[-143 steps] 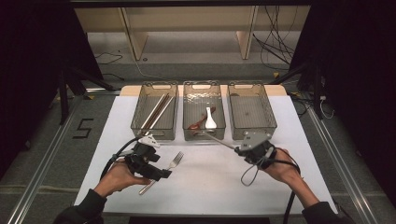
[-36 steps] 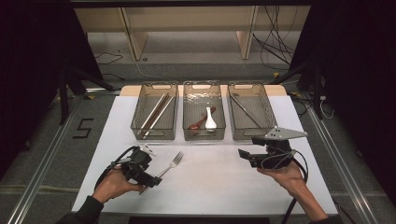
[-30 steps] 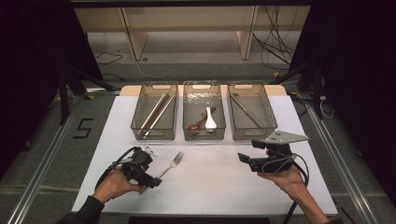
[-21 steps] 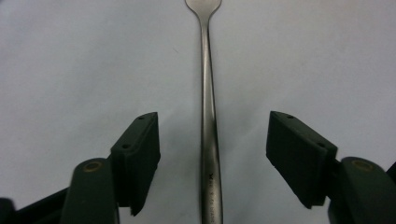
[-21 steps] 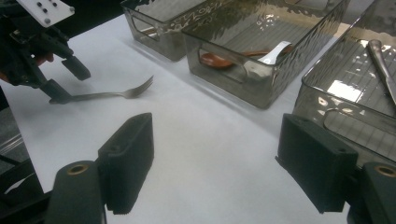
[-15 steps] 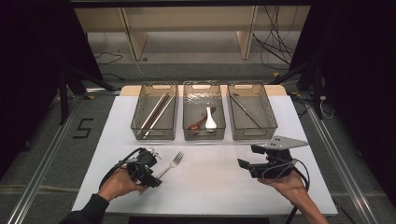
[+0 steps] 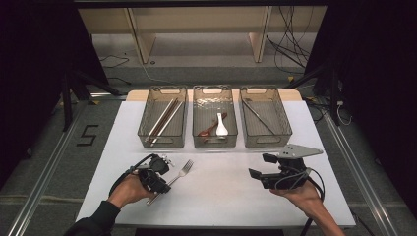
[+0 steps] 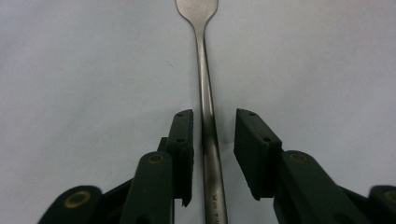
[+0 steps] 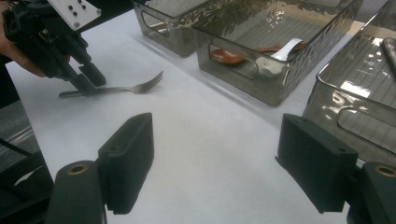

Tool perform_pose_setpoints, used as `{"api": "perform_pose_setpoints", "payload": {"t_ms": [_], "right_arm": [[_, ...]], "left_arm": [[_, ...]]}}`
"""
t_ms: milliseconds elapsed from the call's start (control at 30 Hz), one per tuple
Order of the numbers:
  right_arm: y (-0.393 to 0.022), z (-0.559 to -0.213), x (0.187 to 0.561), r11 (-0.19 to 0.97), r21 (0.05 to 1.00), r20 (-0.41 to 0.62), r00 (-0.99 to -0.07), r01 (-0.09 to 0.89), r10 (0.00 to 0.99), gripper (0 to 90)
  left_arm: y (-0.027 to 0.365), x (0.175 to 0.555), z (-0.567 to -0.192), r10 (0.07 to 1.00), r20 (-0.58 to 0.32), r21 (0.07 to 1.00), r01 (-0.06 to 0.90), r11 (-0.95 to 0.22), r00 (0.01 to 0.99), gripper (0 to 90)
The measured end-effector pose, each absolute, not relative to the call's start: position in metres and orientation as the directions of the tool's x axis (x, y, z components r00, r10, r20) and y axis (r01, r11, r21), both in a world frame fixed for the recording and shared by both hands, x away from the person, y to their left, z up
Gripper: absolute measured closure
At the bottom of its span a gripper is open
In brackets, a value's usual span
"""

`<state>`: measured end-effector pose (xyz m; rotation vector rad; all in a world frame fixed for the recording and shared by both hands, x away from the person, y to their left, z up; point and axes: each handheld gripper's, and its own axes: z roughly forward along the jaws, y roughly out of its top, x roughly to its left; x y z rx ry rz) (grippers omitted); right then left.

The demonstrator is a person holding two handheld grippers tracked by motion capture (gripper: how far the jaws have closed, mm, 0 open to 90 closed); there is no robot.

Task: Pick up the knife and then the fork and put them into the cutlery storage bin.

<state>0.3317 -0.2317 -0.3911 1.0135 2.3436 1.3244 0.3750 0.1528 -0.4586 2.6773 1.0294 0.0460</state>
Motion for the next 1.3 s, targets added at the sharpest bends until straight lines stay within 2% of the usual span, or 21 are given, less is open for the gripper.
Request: {"api": "perform_pose_setpoints", "payload": {"t_ms": [300, 600, 933, 1300], "right_arm": [[-0.231, -0.391, 0.332, 0.341, 0.829, 0.108, -0.725, 0.443, 0.681, 28.2], [-0.231, -0.39, 0.332, 0.342, 0.83, 0.105, -0.725, 0.44, 0.68, 28.7], [-0.231, -0.39, 0.332, 0.341, 0.831, 0.107, -0.728, 0.439, 0.677, 28.8], [-0.23, -0.39, 0.332, 0.339, 0.831, 0.11, -0.729, 0.44, 0.675, 28.8]], "left_arm": [[0.148, 0.379, -0.461, 0.649, -0.04, 0.226, 0.64, -0.735, 0.76, 75.1], [0.146, 0.378, -0.461, 0.631, -0.015, 0.237, 0.616, -0.751, 0.776, 81.4], [0.146, 0.375, -0.453, 0.595, -0.005, 0.29, 0.57, -0.768, 0.804, 82.5], [0.145, 0.373, -0.446, 0.596, -0.022, 0.339, 0.567, -0.751, 0.803, 82.5]]}}
